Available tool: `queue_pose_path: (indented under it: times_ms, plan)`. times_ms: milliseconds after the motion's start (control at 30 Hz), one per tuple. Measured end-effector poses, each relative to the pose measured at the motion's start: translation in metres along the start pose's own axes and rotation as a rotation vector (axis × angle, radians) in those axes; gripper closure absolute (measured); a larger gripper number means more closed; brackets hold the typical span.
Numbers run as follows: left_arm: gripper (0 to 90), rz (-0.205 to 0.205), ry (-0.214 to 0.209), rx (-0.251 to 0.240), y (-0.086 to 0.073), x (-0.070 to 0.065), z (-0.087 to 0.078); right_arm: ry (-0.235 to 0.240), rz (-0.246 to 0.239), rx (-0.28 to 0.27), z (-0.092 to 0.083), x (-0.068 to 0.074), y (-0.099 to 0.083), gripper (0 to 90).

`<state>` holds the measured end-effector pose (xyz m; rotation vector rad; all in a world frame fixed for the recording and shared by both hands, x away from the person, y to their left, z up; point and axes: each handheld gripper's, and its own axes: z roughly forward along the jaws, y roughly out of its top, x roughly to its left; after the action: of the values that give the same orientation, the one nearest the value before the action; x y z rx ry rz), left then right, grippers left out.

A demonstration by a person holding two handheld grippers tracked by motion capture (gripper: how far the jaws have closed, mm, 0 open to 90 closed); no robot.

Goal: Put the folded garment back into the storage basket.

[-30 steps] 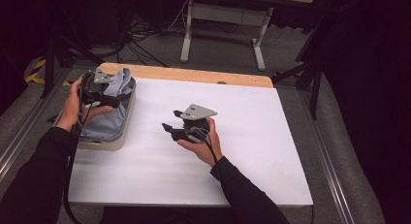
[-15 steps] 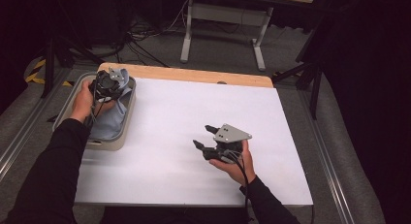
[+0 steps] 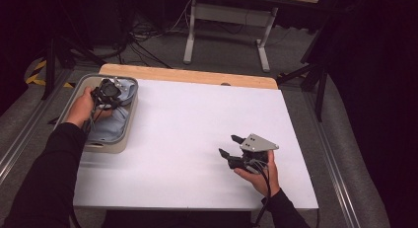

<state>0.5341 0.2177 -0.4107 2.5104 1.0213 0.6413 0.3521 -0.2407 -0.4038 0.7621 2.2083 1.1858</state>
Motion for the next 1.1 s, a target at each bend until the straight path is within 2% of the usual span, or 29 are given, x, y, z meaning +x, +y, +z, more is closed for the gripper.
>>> queue_pose_path:
  times_ms: [167,267,300,333,433,500,567,600,667,700,767,867,900,933,967,1033,1100]
  plan:
    - [84.6,-0.014,-0.009,0.007,-0.002,0.0,0.006,-0.018,0.002,0.007,-0.005,-0.003,-0.005,35.3]
    - [84.3,-0.03,-0.004,-0.011,-0.002,0.0,0.004,-0.018,-0.006,0.011,-0.006,-0.002,-0.008,34.6]
    - [83.5,-0.038,0.004,-0.03,-0.003,0.001,0.002,-0.022,-0.013,0.016,-0.006,-0.002,-0.008,34.5]
    - [78.8,-0.051,0.005,-0.057,-0.003,0.001,-0.001,-0.023,-0.015,0.014,-0.006,-0.002,-0.009,34.2]
    - [74.7,-0.064,-0.007,-0.116,-0.004,0.003,-0.01,-0.025,-0.009,0.009,-0.008,-0.004,-0.01,33.6]
    - [67.6,-0.076,0.025,-0.151,-0.005,0.005,-0.019,-0.031,-0.003,0.004,-0.01,-0.006,-0.01,33.3]
    - [65.7,-0.094,0.034,-0.191,-0.007,0.008,-0.027,-0.035,0.003,0.001,-0.012,-0.008,-0.011,32.7]
    - [61.5,-0.107,0.042,-0.203,-0.009,0.009,-0.03,-0.038,0.01,-0.002,-0.014,-0.008,-0.011,32.6]
    - [60.1,-0.115,0.026,-0.229,-0.012,0.012,-0.036,-0.043,0.01,-0.005,-0.016,-0.009,-0.012,32.6]
    - [59.9,-0.126,0.036,-0.236,-0.014,0.013,-0.038,-0.044,0.01,-0.006,-0.016,-0.009,-0.012,32.5]
    - [61.9,-0.138,0.048,-0.251,-0.018,0.016,-0.043,-0.051,0.01,-0.007,-0.018,-0.01,-0.013,32.5]
    - [68.7,-0.14,0.036,-0.247,-0.021,0.016,-0.044,-0.054,0.012,-0.011,-0.019,-0.01,-0.014,32.4]
    - [68.7,-0.135,0.033,-0.238,-0.022,0.016,-0.043,-0.056,0.01,-0.014,-0.02,-0.01,-0.014,32.5]
    - [75.3,-0.125,0.027,-0.213,-0.024,0.017,-0.04,-0.06,0.009,-0.022,-0.021,-0.01,-0.014,32.3]
    - [78.5,-0.125,0.027,-0.213,-0.024,0.017,-0.04,-0.06,0.009,-0.022,-0.021,-0.01,-0.014,32.3]
    - [81.4,-0.133,0.006,-0.184,-0.027,0.017,-0.032,-0.065,0.006,-0.02,-0.021,-0.009,-0.014,32.3]
    - [85.8,-0.131,0.006,-0.163,-0.027,0.016,-0.027,-0.067,-0.001,-0.014,-0.02,-0.009,-0.015,32.2]
